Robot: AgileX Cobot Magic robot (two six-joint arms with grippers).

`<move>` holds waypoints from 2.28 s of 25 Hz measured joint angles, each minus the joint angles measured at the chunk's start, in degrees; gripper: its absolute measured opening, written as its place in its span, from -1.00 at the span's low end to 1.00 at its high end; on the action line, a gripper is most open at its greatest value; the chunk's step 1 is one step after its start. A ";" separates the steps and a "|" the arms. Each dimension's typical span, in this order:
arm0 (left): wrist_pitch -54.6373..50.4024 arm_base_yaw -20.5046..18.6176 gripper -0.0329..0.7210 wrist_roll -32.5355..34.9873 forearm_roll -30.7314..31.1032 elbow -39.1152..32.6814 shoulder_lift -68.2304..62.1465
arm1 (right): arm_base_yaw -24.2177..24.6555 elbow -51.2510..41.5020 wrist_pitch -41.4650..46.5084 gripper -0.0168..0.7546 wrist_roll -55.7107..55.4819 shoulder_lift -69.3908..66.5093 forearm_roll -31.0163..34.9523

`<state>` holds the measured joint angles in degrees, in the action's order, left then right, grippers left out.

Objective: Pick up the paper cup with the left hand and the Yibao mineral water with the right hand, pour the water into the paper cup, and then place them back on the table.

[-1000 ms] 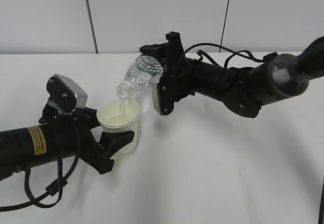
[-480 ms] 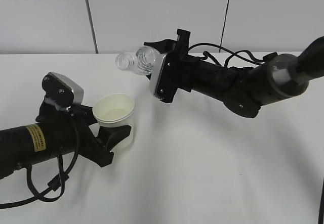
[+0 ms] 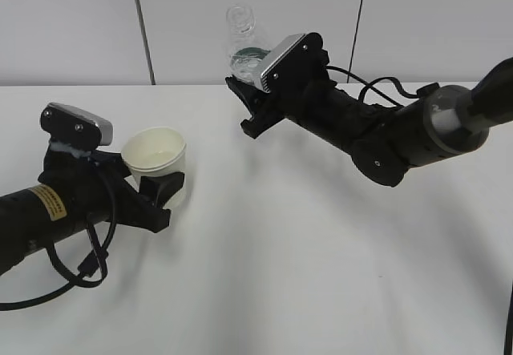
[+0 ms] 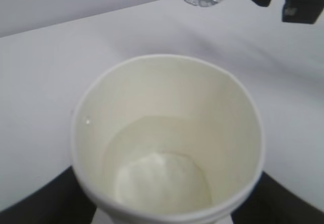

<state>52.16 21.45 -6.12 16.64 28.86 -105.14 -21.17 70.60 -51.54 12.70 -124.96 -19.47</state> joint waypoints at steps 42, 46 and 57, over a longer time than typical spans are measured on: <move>1.33 -6.07 0.73 0.25 -5.76 10.32 -14.58 | 1.10 -8.60 -0.56 0.23 -7.82 0.00 17.15; 1.49 -6.07 0.72 0.25 -7.24 6.13 -9.95 | 2.81 -11.49 -0.94 0.23 -7.94 0.57 22.31; -11.02 -6.07 0.68 0.25 -7.56 1.87 9.47 | 7.76 -15.98 -1.30 0.23 -7.60 1.14 32.28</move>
<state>41.14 15.38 -5.87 9.09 30.73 -95.67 -13.40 54.62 -52.84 5.10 -123.82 12.82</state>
